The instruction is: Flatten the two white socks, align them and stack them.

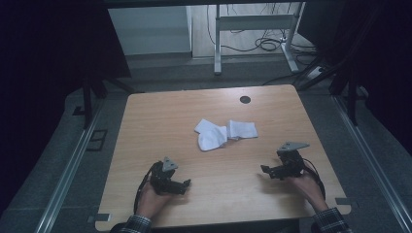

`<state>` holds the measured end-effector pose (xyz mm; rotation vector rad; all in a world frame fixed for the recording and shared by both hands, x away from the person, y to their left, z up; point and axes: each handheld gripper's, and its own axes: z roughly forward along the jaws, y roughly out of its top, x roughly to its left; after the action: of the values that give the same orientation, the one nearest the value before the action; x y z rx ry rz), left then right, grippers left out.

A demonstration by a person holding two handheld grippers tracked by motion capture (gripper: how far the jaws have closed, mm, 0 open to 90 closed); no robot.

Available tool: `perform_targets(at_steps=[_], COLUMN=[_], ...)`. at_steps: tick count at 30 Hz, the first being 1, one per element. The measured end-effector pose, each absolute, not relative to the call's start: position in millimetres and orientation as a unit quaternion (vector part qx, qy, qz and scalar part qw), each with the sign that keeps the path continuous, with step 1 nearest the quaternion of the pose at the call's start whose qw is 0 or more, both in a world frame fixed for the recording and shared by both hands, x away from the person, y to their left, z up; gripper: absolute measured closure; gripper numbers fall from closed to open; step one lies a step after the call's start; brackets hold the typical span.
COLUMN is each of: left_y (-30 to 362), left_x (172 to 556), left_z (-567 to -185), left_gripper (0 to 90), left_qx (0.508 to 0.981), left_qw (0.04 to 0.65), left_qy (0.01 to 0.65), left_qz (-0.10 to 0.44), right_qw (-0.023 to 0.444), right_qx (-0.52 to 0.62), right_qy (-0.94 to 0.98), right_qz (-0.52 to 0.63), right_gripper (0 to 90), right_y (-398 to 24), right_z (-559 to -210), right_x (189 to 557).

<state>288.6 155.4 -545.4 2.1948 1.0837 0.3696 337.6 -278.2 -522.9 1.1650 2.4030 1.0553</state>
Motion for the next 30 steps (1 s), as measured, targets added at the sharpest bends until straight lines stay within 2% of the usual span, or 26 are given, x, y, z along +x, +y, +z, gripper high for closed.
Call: perform_targets(at_steps=[9, 26, 29, 30], left_y=[155, 155, 155, 155], left_x=[289, 289, 289, 289], left_z=[-545, -545, -545, -545], left_gripper=[1.9, 1.5, 1.4, 1.4], left_qx=[0.838, 0.837, 0.837, 0.837], left_qw=[0.326, 0.325, 0.325, 0.325], left_qy=[0.415, 0.416, 0.416, 0.416], left_qz=[0.141, 0.141, 0.141, 0.141], right_qw=[0.11, 0.094, 0.104, 0.104], right_qx=[0.408, 0.44, 0.437, 0.437], right_qy=[0.825, 0.815, 0.818, 0.819], right_qz=[0.376, 0.366, 0.359, 0.358], right_gripper=[7.6, 7.6, 10.3, 16.6], right_y=[-280, -277, -273, -270], right_z=[-518, -501, -498, -496], right_x=[344, 364, 368, 371])
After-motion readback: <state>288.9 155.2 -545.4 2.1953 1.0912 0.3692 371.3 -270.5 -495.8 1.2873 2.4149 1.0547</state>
